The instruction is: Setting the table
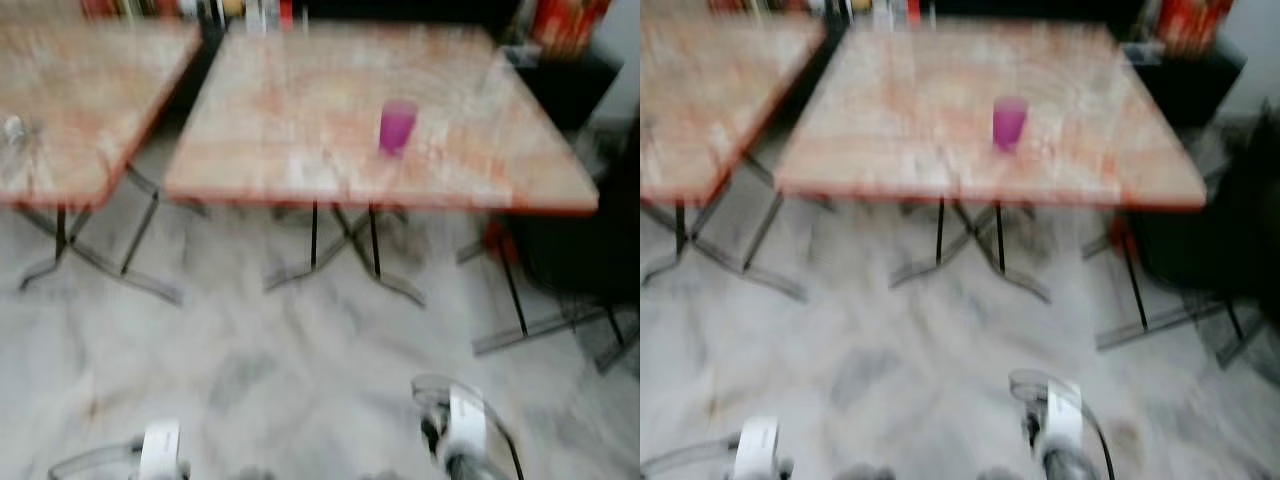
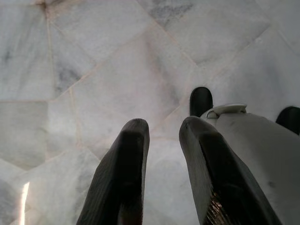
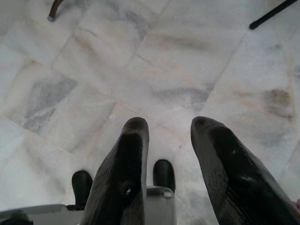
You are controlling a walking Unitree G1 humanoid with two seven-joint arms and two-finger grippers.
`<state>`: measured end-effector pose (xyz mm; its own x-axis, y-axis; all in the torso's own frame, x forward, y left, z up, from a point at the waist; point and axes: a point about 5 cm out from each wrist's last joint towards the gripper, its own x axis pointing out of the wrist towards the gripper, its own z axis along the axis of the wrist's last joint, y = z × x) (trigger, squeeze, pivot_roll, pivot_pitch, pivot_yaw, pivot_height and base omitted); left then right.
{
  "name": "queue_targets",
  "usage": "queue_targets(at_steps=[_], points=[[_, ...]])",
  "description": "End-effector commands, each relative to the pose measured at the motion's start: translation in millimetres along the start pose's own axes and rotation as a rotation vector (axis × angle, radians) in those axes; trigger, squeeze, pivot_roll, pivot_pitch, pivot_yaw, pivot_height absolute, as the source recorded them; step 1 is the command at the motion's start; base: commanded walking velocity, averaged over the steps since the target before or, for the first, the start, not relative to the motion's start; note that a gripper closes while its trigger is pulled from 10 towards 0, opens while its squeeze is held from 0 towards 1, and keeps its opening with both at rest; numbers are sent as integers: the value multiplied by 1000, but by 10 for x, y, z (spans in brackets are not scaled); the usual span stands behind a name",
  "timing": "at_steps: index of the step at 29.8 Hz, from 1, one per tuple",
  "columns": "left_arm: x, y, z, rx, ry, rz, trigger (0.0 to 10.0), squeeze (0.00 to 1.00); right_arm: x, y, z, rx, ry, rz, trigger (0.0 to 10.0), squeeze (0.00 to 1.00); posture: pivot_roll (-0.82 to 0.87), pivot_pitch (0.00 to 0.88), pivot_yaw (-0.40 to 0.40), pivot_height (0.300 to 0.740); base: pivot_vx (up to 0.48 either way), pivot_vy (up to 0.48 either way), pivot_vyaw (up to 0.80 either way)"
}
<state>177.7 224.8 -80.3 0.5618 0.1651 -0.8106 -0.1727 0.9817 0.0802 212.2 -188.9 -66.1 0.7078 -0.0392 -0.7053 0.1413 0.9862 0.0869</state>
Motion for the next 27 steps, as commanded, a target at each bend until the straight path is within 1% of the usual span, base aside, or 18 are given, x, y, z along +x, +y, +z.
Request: queue_targets(at_steps=[1, 6, 20, 27], points=[[-9, -22, -75, 18, 28, -5, 10000, 0, -11, -50, -20, 5, 4, -15, 10000, 0, -83, 146, -6, 740, 0, 0, 0], [-7, -30, -61, 7, 19, -10, 10000, 0, -9, -39, -18, 9, 5, -11, 10000, 0, -81, 150, -3, 740, 0, 0, 0], [4, -62, -4, 15, 8, -21, 10000, 0, -16, -29, -50, 14, 13, -11, 10000, 0, -84, 164, 5, 740, 36, 0, 0], [9, -73, 23, 18, 3, -24, 10000, 0, -17, -31, -54, -3, 15, -11, 10000, 0, -87, 168, 7, 740, 0, 0, 0]])
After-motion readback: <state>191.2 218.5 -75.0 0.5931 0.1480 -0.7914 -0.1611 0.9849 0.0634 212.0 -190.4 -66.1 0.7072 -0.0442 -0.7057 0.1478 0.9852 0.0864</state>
